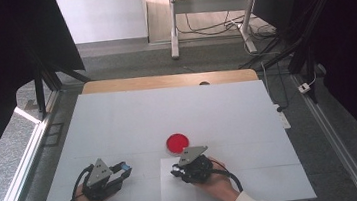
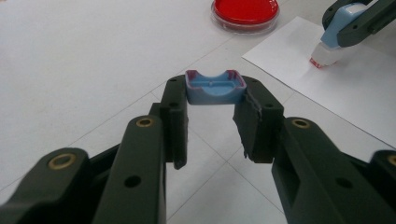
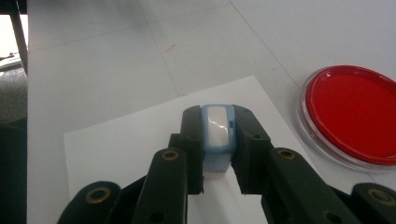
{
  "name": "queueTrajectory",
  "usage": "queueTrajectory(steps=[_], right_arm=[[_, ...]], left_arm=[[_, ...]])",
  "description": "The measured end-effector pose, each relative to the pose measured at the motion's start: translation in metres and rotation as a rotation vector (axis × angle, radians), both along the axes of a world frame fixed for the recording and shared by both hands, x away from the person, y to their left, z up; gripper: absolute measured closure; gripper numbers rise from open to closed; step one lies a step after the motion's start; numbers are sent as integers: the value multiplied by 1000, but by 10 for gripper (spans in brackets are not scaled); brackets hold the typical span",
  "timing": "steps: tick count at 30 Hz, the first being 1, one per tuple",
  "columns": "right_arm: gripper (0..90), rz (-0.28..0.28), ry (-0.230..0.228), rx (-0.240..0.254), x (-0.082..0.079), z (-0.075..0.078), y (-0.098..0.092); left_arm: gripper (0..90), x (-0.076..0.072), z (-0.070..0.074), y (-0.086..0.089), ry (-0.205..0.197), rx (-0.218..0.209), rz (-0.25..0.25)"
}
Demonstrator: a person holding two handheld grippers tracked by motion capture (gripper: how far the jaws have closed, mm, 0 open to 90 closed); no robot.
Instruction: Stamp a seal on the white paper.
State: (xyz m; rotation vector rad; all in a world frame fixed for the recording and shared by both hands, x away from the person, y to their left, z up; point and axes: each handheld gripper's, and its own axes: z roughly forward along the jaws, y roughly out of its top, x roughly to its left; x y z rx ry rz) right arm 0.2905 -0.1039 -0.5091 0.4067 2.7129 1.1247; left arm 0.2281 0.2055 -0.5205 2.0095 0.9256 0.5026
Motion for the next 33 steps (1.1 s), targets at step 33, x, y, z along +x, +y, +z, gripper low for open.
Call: queueTrajectory(steps=[33], right_arm=[[763, 9, -3, 2, 0, -4, -1]], left_arm=[[651, -1, 1, -2, -1, 1, 4]])
